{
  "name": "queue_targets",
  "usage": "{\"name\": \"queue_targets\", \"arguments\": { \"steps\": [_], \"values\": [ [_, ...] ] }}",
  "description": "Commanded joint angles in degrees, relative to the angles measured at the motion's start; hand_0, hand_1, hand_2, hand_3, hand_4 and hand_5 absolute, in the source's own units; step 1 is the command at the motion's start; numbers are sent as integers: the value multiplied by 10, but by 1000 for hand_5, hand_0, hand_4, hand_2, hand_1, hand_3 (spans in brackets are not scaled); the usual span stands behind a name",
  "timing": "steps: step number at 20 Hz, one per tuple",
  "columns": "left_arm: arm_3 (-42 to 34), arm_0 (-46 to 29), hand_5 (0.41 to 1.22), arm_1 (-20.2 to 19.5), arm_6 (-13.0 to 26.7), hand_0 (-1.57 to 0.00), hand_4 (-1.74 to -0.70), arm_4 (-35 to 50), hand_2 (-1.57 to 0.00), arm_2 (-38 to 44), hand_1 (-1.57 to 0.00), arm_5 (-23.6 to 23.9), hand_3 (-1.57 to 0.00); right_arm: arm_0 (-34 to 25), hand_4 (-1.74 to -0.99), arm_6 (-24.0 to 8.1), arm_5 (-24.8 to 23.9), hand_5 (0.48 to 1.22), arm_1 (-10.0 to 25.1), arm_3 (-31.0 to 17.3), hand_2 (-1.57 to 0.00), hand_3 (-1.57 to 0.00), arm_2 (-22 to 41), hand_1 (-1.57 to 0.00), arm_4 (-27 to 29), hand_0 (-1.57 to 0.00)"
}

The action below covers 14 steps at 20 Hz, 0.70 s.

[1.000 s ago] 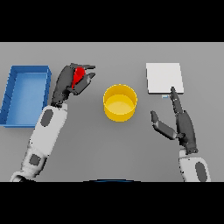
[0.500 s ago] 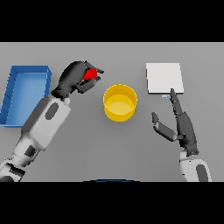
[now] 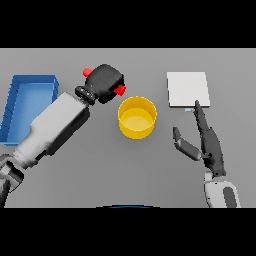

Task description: Pick up the red beaker and tilt it to pour out 1 green nut into yellow bowl. Pick up the yellow bowl and place it on the metallic measuring scale.

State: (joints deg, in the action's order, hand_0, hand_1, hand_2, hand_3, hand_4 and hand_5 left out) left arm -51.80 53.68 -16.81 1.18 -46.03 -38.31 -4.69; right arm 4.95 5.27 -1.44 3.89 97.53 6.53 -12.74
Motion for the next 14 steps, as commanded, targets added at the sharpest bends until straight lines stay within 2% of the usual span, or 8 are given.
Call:
{"name": "queue_targets", "arguments": {
  "steps": [1,3,5,9,13,14],
  "values": [
    [14,16,1206,2,-1,-1571,-1613,-16,-1571,-19,-1571,-11,-1571,-1,-1258,2,1,697,1,4,1,1,0,1,1,1],
    [23,52,1212,1,-1,-1571,-1656,-36,-1571,-51,-1571,-53,-1571,-3,-1245,3,-9,679,-4,-2,1,1,2,1,-9,1],
    [26,67,1215,3,-18,-1571,-1684,-45,-1571,-80,-1571,-77,-1571,0,-1225,4,-6,663,-7,-2,1,1,0,1,-1,1],
    [66,114,1219,19,-20,-1571,-1715,-78,-1571,-136,-1571,-107,-1571,-4,-1193,2,-15,649,-10,-5,1,1,0,1,-9,1],
    [71,143,1220,12,-27,-1571,-1730,-110,-1571,-194,-1571,-129,-1571,0,-1188,13,-23,647,-7,-13,1,1,3,1,-24,1],
    [76,151,1220,13,-38,-1571,-1733,-118,-1571,-209,-1571,-128,-1571,-3,-1183,7,-25,643,-9,-11,1,1,2,1,-23,1]
  ]
}}
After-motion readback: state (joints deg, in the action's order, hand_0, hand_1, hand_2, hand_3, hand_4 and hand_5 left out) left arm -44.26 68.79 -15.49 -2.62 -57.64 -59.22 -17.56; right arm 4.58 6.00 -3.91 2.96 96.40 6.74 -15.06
